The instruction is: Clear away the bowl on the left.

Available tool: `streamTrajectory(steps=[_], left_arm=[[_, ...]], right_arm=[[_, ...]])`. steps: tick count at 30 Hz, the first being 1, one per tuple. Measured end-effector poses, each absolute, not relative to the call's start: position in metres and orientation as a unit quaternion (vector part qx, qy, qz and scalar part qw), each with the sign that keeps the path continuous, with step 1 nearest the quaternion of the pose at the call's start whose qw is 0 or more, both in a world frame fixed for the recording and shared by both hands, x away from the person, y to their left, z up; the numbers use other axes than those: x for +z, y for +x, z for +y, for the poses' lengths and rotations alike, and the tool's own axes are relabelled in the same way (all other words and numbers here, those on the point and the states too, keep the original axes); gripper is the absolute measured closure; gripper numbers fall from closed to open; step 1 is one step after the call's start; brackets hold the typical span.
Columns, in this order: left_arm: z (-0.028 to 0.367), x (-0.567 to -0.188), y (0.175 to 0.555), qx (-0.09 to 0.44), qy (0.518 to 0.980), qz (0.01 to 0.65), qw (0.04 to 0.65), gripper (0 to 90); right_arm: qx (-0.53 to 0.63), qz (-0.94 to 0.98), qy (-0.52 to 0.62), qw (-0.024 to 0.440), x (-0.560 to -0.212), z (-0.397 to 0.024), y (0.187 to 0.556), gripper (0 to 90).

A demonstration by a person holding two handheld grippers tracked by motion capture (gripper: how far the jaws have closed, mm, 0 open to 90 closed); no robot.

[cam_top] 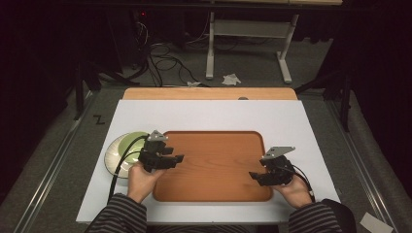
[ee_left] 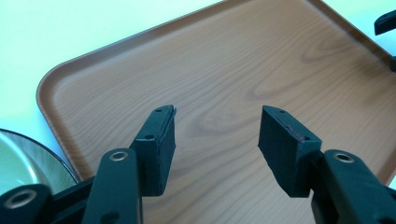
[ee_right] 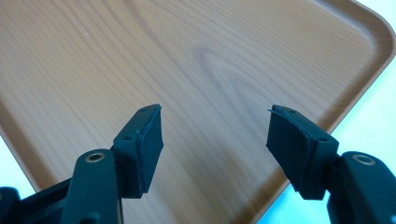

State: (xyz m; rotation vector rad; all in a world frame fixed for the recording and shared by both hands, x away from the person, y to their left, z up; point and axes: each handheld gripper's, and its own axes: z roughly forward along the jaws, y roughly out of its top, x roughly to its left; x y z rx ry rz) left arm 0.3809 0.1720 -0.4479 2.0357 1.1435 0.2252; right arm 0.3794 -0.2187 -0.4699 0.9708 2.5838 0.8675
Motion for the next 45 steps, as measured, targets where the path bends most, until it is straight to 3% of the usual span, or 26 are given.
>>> streamTrajectory(steps=[45], left_arm=[[0.197,-0.439,0.38,0.11,0.777,0.478,0.396,46.0]], right_arm=[[0.297,0.887,0.332,0.12,-0.47,-0.219,0.379,37.4]])
